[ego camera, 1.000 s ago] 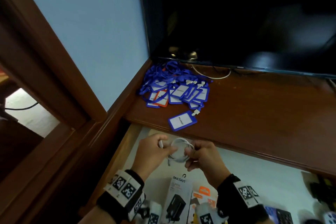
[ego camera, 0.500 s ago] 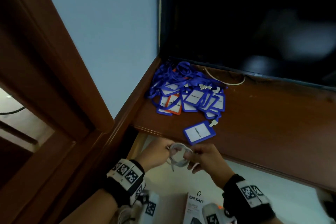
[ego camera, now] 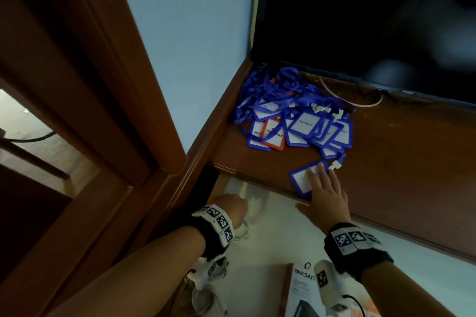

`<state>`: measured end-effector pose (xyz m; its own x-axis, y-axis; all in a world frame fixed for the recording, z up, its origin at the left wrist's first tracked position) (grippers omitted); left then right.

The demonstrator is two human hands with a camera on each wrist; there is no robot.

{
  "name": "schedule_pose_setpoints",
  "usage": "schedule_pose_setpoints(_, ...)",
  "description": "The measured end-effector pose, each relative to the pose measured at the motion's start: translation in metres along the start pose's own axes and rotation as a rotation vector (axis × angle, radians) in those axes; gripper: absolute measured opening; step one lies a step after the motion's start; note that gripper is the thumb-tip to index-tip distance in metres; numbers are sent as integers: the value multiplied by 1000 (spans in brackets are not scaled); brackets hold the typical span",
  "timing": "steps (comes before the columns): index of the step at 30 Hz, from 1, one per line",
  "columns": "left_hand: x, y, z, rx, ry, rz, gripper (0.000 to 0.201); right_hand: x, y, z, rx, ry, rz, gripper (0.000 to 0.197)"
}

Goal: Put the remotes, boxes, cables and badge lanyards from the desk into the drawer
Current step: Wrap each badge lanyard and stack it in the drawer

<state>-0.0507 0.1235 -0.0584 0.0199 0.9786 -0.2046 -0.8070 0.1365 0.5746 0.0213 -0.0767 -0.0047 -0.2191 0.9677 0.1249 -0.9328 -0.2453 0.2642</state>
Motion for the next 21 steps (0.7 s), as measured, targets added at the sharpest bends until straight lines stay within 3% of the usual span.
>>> schedule_pose_setpoints(4, 8, -4, -18, 51, -193, -1, 24, 2, -2, 2, -49, -14, -29, 80)
schedule_pose_setpoints(7, 7, -3, -27, 9, -325, -47, 27, 0, -1, 0, -71, -41, -25, 73)
schedule_pose_setpoints(14, 14, 13, -48, 21, -394, -10, 33, -10, 19, 6, -125, -204, 32, 58)
schedule_pose_setpoints(17, 12, 21, -55, 25, -456, 21, 36, -11, 30, 26, -256, -379, 106, 45)
schedule_pose_setpoints(21, 7, 35, -49, -31, -302, 121, 34, -18, 50, 63, -432, -632, 115, 33)
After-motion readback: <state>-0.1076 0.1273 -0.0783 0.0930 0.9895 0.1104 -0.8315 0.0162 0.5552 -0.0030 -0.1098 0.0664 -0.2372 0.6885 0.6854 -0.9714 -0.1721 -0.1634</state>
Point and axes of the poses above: each hand's wrist, its own y-axis away from the middle knuckle, its own z-axis out of the back of the hand, x = y × z, the point moved 6 cm from there along -y, towards the middle knuckle, and after that the axes turned 4 degrees about y, right-handed, at the moved point
